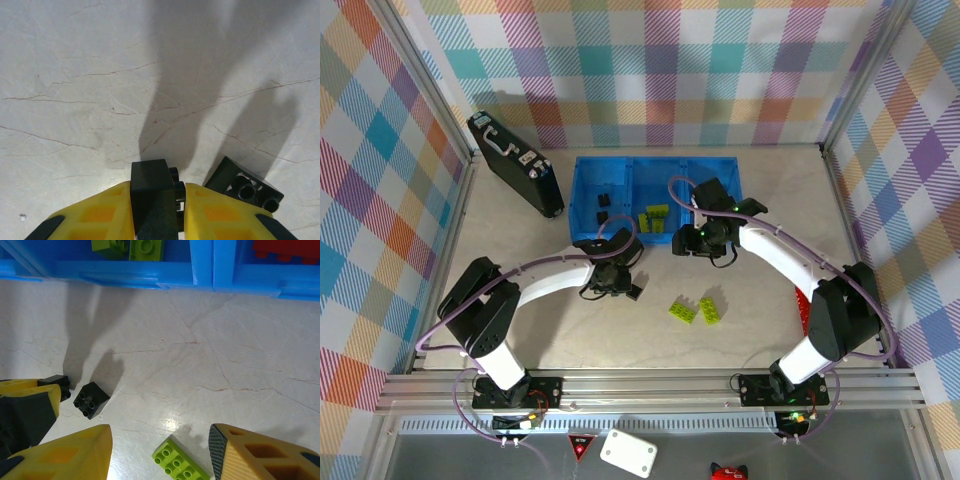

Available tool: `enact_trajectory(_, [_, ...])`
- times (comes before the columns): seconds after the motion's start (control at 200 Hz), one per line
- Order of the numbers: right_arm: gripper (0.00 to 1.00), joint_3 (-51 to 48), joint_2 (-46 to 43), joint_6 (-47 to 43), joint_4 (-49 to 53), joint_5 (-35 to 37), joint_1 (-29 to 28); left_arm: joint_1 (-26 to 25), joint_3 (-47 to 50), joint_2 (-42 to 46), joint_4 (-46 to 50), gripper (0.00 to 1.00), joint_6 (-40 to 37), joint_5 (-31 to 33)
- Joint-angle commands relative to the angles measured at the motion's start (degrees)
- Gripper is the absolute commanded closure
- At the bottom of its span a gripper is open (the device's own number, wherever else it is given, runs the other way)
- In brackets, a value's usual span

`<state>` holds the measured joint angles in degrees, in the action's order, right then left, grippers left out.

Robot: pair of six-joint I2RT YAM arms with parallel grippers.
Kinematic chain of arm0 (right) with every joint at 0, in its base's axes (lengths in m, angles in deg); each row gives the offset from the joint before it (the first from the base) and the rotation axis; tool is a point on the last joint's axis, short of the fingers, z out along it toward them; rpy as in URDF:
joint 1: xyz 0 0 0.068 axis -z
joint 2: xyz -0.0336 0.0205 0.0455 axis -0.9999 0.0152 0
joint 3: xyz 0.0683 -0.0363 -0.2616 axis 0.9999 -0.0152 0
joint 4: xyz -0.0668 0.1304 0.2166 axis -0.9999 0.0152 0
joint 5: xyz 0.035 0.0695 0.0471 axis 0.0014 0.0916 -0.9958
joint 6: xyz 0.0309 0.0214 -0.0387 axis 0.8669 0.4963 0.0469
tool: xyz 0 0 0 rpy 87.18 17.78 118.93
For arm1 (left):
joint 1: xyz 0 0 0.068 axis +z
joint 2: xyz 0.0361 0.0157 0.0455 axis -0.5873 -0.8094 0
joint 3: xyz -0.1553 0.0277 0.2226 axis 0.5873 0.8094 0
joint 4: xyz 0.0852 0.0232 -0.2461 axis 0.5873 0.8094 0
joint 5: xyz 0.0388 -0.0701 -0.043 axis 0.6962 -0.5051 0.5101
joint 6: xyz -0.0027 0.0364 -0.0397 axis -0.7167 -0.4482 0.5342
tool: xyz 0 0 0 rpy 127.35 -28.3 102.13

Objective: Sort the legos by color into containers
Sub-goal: Pick up the lego from the center of the table, then place the lego in the container.

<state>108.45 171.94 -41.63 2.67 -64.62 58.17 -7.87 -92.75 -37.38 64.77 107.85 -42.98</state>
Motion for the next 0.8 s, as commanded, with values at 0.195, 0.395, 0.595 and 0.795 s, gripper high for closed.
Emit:
enact_trajectory(0.195, [0.44,1.26,-1.81,-1.05,1.47,0.38,0.02,2.49,-2.8,4.91,4.42,0.74,-2.48,1.92])
enact_trajectory(0.395, [0.45,0.68,-2.76,-0.97,1.58,0.69,0.02,6.22,-4.96,6.33,5.87,0.74,-5.17,1.73])
enact_trajectory(0.595, [0.45,0.37,-3.73,-1.07,2.11,1.08,0.02,10.47,-7.85,6.96,6.25,0.74,-8.03,-0.29])
enact_trajectory(0.795, [0.45,0.02,-4.63,-0.73,2.45,1.26,0.02,14.75,-11.57,5.43,5.23,0.74,-10.14,-4.05])
